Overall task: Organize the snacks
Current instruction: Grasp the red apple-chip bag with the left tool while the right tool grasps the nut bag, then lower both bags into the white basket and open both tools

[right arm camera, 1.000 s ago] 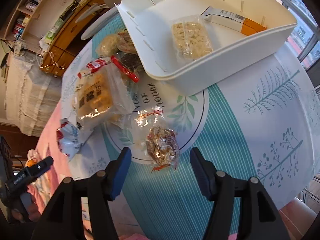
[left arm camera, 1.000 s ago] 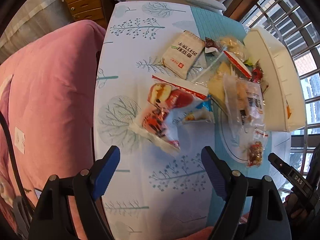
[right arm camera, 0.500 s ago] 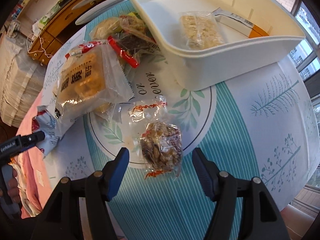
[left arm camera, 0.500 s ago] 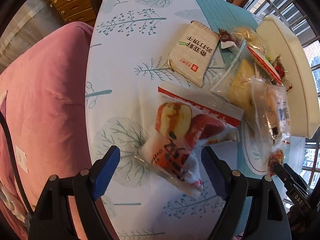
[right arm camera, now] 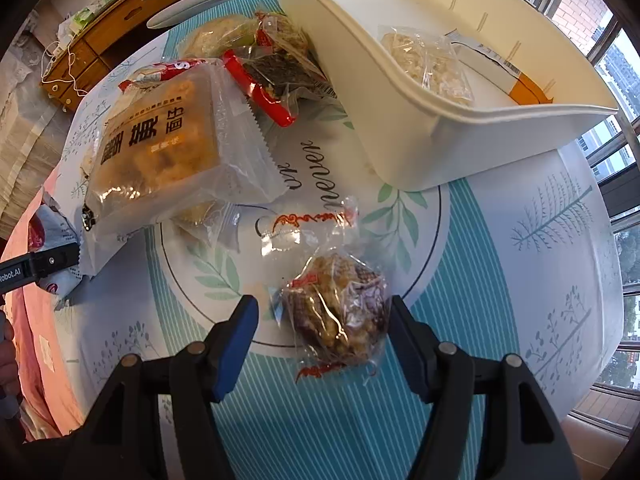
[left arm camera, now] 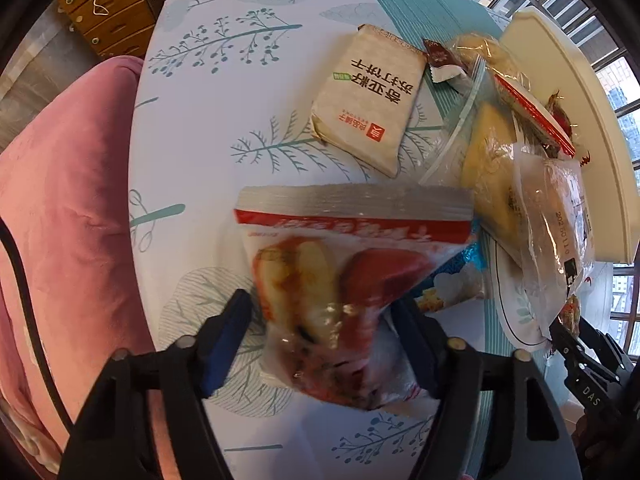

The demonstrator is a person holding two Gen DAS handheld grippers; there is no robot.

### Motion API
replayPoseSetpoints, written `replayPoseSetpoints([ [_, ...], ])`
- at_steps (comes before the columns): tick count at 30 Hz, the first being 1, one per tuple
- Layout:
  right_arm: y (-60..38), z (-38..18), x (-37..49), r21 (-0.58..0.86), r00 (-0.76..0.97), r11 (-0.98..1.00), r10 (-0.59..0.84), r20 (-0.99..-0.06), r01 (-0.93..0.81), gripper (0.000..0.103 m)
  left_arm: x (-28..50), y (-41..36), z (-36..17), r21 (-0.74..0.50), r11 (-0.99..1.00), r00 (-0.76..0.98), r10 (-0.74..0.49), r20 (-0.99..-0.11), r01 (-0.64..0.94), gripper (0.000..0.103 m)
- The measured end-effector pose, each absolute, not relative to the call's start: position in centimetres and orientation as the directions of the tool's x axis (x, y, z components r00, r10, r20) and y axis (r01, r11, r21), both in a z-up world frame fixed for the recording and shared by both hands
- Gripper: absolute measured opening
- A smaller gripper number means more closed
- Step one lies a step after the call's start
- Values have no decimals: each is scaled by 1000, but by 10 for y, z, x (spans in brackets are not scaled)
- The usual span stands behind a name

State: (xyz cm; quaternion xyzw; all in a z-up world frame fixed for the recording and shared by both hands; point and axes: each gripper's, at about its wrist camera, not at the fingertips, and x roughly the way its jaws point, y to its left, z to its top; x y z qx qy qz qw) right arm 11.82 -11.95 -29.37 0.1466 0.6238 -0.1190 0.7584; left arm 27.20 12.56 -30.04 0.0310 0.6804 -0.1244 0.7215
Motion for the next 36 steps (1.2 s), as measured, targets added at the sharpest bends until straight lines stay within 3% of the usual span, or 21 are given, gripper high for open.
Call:
replayPoseSetpoints([
  [4,-114,-300,121,74,180,927,7,-984,367,65,273,123,-302,-128,964,41,-141,-989,231,58],
  [8,-110,-301,118,60,184,928,-10,-983,367,54,267,120,-305,-126,962,48,-142,-989,241,56],
  [10,-111,-303,115,61,189,927,-10,-982,369,52,259,121,-300,-138,960,50,-154,-987,242,50],
  [14,-113,-297,113,67,181,928,0,-983,367,46,252,119,-294,-136,958,54,-155,-987,253,49],
  [25,-116,-289,103,122,118,922,84,-990,367,44,230,131,-263,-166,960,22,-175,-984,227,49],
  [36,-126,-243,109,219,190,941,173,-966,257,44,182,121,-224,-206,958,24,-215,-976,198,49],
])
